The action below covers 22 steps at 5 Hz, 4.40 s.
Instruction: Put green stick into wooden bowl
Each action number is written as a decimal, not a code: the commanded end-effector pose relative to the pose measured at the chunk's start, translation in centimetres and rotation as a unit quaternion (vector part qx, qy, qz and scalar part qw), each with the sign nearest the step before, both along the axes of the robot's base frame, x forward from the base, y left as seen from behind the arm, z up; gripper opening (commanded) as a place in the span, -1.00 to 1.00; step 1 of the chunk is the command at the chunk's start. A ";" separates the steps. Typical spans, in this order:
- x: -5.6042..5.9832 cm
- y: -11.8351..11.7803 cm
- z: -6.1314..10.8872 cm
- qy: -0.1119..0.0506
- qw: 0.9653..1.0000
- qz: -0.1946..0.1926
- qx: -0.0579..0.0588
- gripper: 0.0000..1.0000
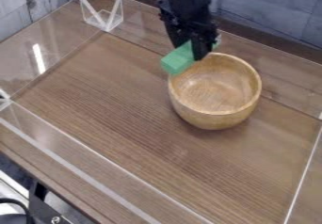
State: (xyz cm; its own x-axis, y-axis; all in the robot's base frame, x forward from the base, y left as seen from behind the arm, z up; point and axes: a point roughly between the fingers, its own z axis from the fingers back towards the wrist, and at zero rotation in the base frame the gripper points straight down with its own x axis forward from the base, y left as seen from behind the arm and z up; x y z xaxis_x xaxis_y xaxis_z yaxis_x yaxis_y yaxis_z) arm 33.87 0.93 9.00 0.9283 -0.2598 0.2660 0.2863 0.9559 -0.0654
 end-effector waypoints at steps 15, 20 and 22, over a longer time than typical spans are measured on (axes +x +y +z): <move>1.6 0.3 -5.6 0.007 0.997 -0.075 -0.024 1.00; 1.0 -0.1 -3.1 0.000 0.996 -0.078 -0.039 1.00; 1.0 1.6 -1.6 -0.012 0.998 -0.049 -0.041 -1.00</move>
